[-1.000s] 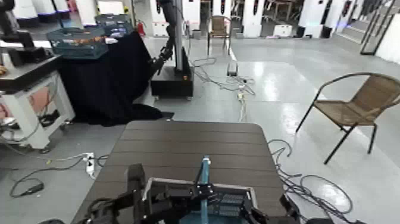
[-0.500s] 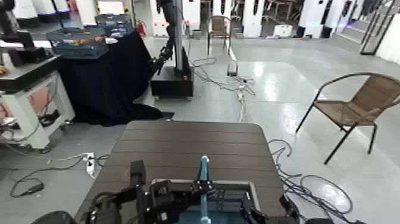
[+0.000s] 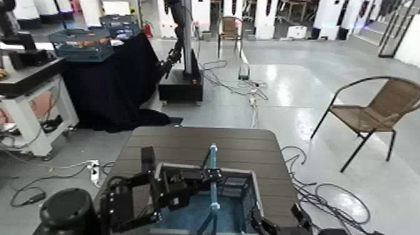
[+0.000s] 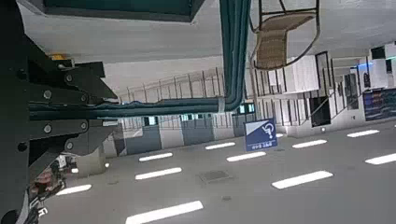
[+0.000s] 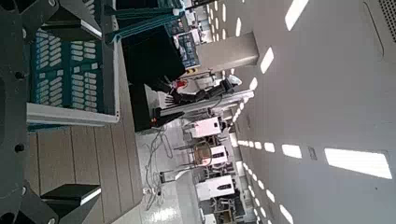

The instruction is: Place the crate on the table.

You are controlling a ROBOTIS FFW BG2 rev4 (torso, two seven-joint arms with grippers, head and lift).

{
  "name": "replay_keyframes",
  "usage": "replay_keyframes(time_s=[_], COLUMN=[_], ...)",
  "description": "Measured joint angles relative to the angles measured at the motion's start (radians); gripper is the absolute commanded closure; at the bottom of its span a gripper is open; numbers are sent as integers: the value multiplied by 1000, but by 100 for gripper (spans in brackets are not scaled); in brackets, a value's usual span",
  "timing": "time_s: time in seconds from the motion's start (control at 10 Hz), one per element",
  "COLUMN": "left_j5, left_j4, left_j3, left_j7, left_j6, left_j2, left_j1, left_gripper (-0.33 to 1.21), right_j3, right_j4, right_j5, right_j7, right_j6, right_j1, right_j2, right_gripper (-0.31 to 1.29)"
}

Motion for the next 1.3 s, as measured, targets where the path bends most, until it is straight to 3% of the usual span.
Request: replay_keyframes(time_s=[0.3,1.3], left_j5=[-39,-39], left_j4=[72,373], left_j3=[-48,-180], left_j7=[-38,-147], left_j6=[-29,-84], left_j2=[1,-35], left_j1=[-79,-278], left_gripper=[120,120], right_j3=[6,18], right_j4=[6,14], right_j5=[-6,-20], right_j7=[0,2], right_j6=[-2,-6], right_j1=[-6,-19], right_j2=[-4,-12], right_gripper=[15,15])
